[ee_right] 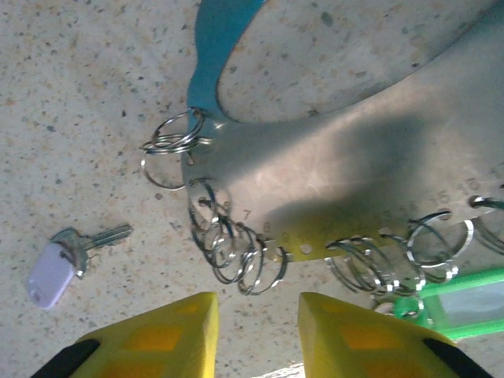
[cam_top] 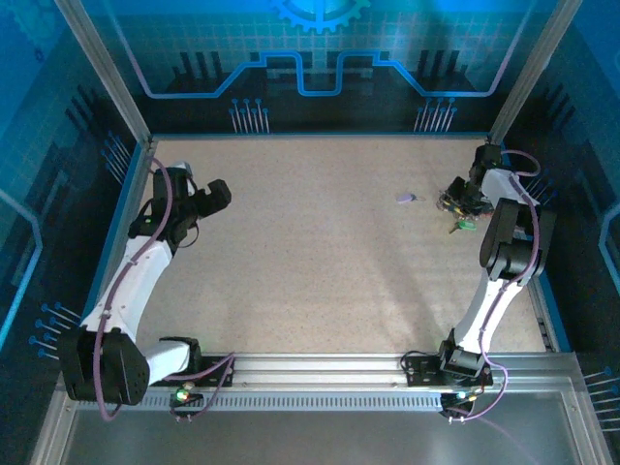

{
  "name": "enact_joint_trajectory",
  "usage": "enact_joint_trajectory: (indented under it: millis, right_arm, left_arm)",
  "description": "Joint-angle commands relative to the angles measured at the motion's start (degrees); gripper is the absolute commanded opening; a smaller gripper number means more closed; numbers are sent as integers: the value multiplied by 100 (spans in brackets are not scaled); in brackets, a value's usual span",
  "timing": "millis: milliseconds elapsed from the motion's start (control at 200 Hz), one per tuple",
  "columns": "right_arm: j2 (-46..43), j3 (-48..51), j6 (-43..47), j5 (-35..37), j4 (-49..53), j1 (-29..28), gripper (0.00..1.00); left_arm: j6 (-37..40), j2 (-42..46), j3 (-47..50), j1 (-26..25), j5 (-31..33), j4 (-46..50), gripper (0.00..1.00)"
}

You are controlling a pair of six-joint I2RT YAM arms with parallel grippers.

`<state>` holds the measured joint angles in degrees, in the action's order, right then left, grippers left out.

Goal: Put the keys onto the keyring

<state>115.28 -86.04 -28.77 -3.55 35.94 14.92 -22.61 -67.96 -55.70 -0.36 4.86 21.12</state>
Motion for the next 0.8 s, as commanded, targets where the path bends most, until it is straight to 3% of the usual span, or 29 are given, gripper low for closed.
enact_joint_trajectory:
  millis: [0,190,360,795]
  right_arm:
    - [127,98,-525,-348,11,-9,28]
    - [241,293,-1360,-334,-169,-7,17]
    - [175,477,-1845,-199,-323,79,18]
    - [-67,385,-1908,-68,-553,123,27]
  left_arm:
    - [-157,82,54,47,-114,1,99]
    - [-226,64,68,38,-206,-21,99]
    - [-75,67,112,-60,-21,-37,99]
    - [-33,13,81,-87,34,25,99]
